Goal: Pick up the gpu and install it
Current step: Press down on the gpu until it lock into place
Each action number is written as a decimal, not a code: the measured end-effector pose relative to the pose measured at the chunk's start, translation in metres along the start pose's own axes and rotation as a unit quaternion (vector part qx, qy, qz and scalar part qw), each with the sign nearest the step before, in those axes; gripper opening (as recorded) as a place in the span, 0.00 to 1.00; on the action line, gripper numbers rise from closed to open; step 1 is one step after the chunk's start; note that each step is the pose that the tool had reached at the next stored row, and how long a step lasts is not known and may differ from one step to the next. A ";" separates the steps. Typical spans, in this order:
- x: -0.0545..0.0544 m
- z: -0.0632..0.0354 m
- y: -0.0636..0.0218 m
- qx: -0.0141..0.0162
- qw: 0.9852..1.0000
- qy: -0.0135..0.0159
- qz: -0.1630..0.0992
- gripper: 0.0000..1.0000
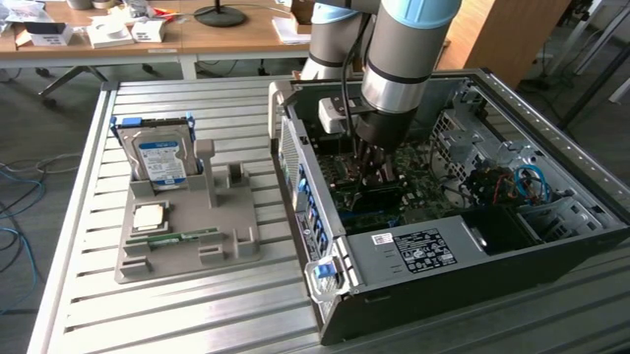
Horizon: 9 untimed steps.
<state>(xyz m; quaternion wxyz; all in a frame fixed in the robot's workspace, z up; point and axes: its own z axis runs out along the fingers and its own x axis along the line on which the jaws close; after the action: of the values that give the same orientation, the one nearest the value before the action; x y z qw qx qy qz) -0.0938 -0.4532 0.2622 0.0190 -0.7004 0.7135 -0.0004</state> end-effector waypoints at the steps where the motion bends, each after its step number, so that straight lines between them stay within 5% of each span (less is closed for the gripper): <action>1: 0.000 0.0000 0.0000 0.000 1.000 0.000 0.000 0.11; 9: 0.000 0.0001 0.0005 0.000 1.000 0.000 0.000 0.11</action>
<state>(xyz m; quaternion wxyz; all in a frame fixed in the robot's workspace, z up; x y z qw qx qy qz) -0.0943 -0.4531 0.2621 0.0191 -0.7004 0.7135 -0.0005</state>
